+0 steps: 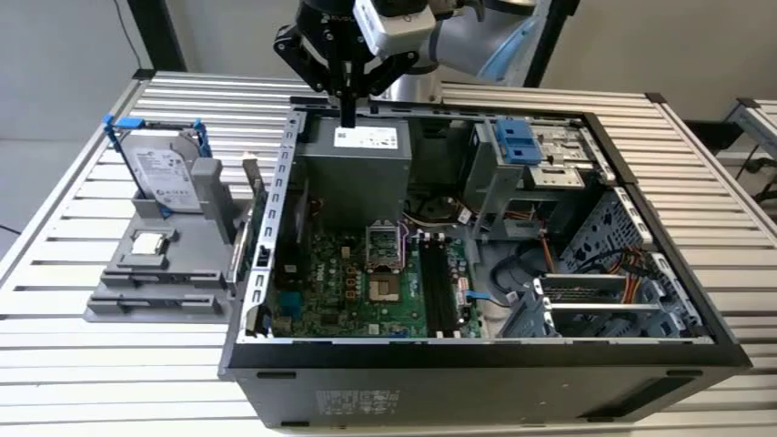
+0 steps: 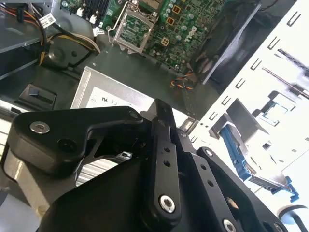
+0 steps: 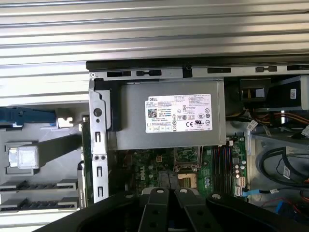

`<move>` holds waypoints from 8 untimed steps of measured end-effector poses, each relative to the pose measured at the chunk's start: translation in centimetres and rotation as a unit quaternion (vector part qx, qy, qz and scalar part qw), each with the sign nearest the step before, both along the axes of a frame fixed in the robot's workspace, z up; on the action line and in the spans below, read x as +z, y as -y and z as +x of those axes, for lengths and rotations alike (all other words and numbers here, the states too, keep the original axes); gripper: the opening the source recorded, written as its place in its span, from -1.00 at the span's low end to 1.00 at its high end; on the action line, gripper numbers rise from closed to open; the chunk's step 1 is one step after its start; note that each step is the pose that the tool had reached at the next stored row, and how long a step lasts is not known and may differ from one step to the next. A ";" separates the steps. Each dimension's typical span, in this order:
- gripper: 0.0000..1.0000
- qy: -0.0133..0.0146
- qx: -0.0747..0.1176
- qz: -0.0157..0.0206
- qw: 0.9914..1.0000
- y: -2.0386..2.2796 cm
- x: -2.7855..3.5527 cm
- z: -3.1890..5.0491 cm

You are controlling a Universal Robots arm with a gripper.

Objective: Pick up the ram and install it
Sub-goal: 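Reach for the ram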

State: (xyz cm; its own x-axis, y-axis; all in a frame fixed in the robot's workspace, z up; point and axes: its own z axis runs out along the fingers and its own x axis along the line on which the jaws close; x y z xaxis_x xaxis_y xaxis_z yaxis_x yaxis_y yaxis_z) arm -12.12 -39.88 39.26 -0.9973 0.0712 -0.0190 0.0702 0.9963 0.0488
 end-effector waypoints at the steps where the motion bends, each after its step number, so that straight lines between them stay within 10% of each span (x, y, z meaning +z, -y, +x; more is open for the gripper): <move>1: -1.00 0.000 0.000 0.000 1.000 0.00 0.00 0.00; 8: -1.00 0.000 0.000 0.000 1.000 0.00 0.00 -0.20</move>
